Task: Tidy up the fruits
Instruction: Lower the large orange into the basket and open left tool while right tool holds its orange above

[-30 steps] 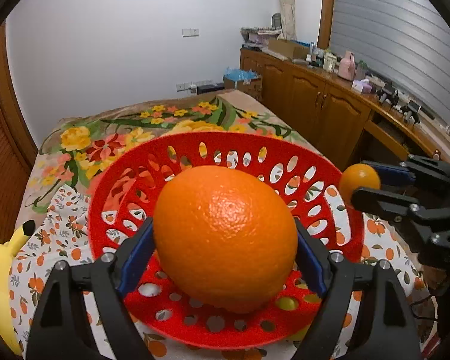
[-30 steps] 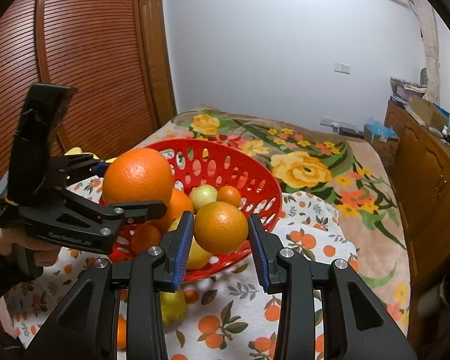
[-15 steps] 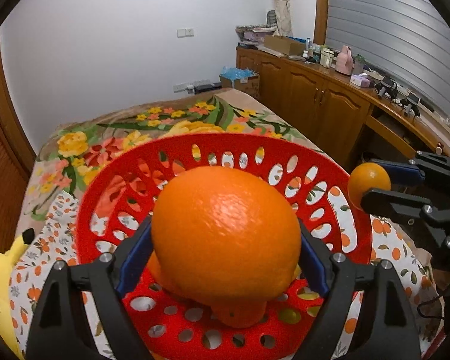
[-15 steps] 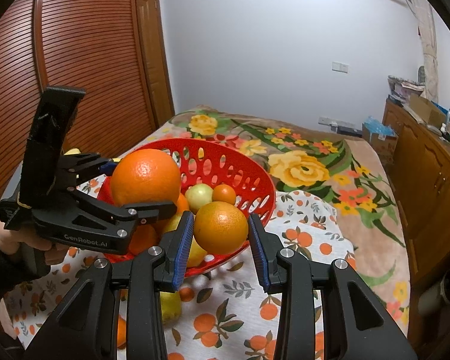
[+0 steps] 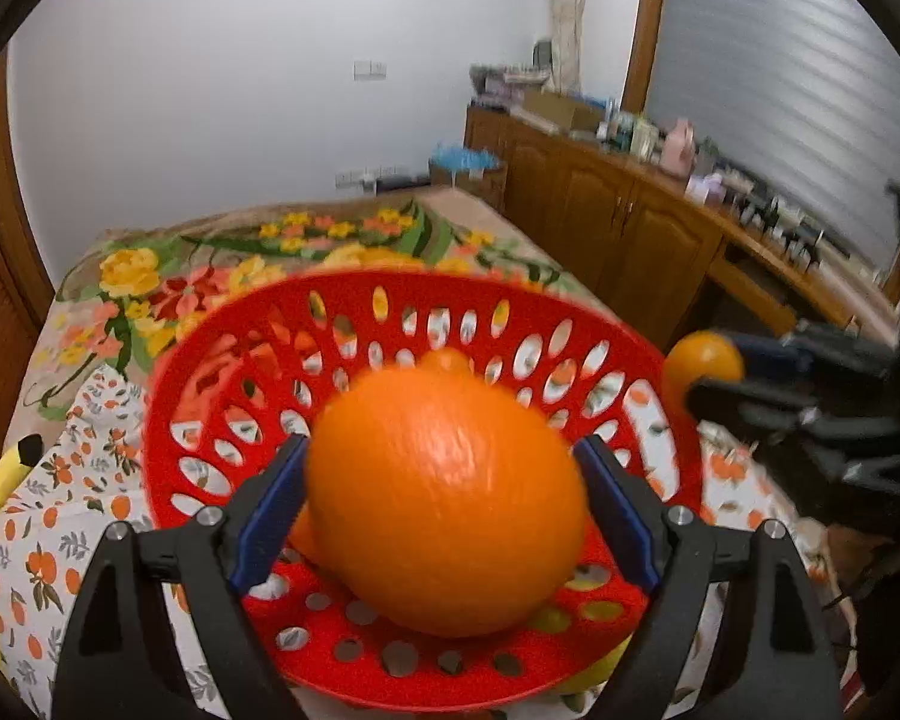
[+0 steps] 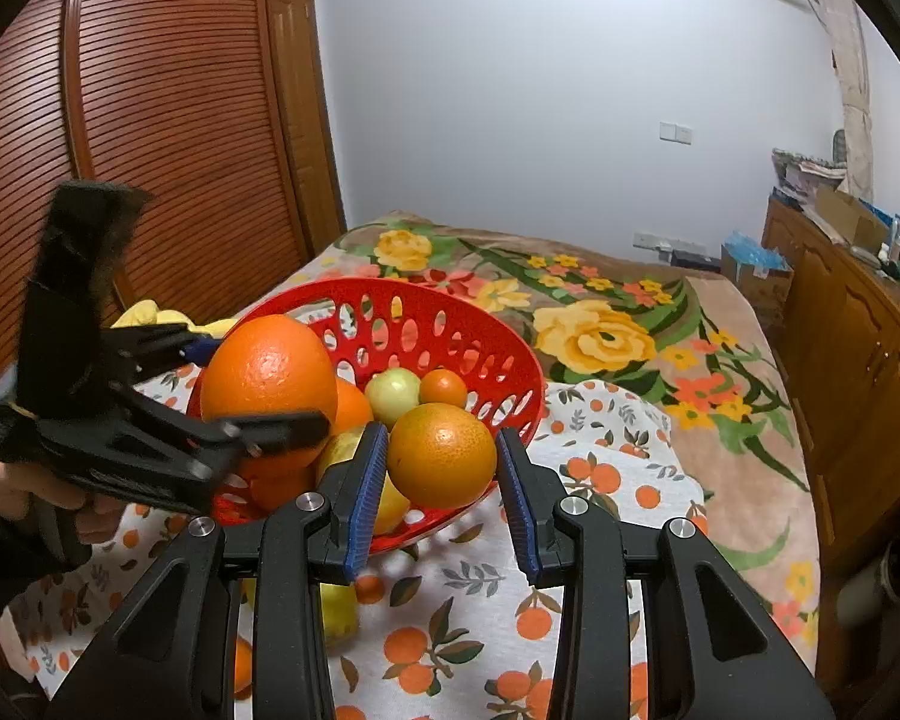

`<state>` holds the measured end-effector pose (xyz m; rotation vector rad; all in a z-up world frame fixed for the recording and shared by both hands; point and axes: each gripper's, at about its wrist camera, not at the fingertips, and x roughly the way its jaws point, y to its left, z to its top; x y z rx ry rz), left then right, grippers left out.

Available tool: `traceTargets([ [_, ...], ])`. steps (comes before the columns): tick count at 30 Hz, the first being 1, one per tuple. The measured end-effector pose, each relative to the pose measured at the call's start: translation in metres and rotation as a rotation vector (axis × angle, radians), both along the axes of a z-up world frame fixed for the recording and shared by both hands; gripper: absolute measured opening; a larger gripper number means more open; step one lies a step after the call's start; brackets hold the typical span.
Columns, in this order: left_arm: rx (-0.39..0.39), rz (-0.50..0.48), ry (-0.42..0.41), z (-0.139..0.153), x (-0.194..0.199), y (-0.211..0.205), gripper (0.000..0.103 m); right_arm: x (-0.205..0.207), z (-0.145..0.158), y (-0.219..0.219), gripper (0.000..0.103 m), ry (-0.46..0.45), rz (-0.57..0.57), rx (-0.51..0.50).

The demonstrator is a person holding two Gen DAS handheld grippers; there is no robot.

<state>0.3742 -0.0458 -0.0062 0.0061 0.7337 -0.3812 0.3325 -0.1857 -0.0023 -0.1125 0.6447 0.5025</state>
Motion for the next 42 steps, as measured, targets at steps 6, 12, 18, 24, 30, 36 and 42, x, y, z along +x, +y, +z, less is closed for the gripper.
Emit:
traceTargets([
  [6, -0.022, 0.019, -0.089, 0.030, -0.012, 0.015, 0.088, 0.000, 0.000, -0.001, 0.037, 0.001, -0.001, -0.001],
  [12, -0.036, 0.052, -0.108, 0.035, -0.027, 0.035, 0.088, 0.001, -0.001, 0.005, 0.037, 0.005, -0.002, -0.001],
  [18, -0.042, 0.077, -0.095, 0.026, -0.041, 0.047, 0.088, 0.004, -0.003, 0.015, 0.037, 0.011, -0.010, -0.008],
  [24, -0.031, 0.109, -0.091, 0.019, -0.053, 0.060, 0.088, 0.010, -0.006, 0.022, 0.037, 0.013, -0.027, -0.031],
  [30, -0.025, 0.137, -0.092, 0.015, -0.067, 0.068, 0.088, 0.017, -0.004, 0.026, 0.037, 0.008, -0.046, -0.033],
  [36, -0.018, 0.171, -0.101, 0.012, -0.078, 0.076, 0.088, 0.026, -0.005, 0.031, 0.037, 0.007, -0.066, -0.053],
  [42, -0.002, 0.198, -0.101, 0.007, -0.084, 0.079, 0.088, 0.031, -0.010, 0.032, 0.037, 0.015, -0.075, -0.063],
])
